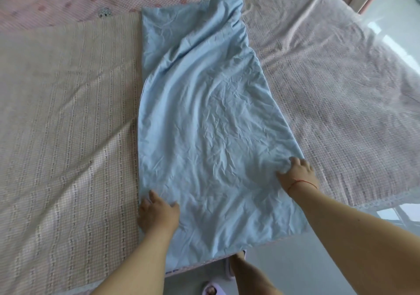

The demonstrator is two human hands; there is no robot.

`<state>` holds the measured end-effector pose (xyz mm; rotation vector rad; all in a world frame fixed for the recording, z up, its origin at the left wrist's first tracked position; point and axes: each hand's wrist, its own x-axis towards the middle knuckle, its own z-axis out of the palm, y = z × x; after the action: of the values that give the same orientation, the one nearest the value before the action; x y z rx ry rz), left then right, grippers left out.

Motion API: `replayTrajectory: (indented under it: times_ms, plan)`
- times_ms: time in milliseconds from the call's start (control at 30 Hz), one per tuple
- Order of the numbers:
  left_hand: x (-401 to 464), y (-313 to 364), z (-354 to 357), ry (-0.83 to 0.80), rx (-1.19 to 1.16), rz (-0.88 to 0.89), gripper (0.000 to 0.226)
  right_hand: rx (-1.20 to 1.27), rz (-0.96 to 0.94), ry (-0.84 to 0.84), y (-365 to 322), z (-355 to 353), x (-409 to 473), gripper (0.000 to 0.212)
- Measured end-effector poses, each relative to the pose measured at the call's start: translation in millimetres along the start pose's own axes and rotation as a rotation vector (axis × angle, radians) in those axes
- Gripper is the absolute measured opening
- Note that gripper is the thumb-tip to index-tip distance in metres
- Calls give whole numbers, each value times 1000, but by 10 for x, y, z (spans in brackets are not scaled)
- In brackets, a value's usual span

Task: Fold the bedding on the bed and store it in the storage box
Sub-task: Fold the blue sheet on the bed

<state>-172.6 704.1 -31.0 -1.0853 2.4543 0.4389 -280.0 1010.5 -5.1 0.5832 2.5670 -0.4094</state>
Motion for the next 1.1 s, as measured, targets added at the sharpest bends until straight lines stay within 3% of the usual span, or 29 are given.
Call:
replayTrajectory:
  times_ms: [133,267,333,433,567,700,800,867,900,967,1033,1100]
  plan:
    - [-38,85,81,-92,-94,-129,99,126,151,-50,91,79,60,67]
    - [-35,37,89,-28,-139,-295,103,155,326,3,236,118,45,95]
    - [-76,-31,39,-52,-180,-373,105,247,420,-12,309,80,-13,88]
    - [-234,120,53,-185,-430,-268,66,452,397,-167,228,164,-142,60]
    - [-293,364,109,-345,-592,-261,64,694,417,-350,98,376,-246,68]
    - [-449,91,98,-462,-589,-390,62,704,466,-298,348,368,-375,57]
    - [-613,-175,146,-597,-910,-502,60,917,490,-277,522,329,-540,63]
    - [-760,-228,105,-622,-1272,-599,34,1310,536,-237,558,295,-657,38]
    - [-814,-235,99,-608,-1471,-615,34,1540,555,-228,565,292,-717,36]
    - [-956,-222,103,-548,-1812,-555,49,1911,549,-264,556,317,-849,63]
    - [-1104,-206,151,-505,-1967,-513,58,2061,525,-290,482,357,-993,79]
    - [-1204,-194,243,-495,-1935,-576,60,2038,491,-280,401,424,-1131,64]
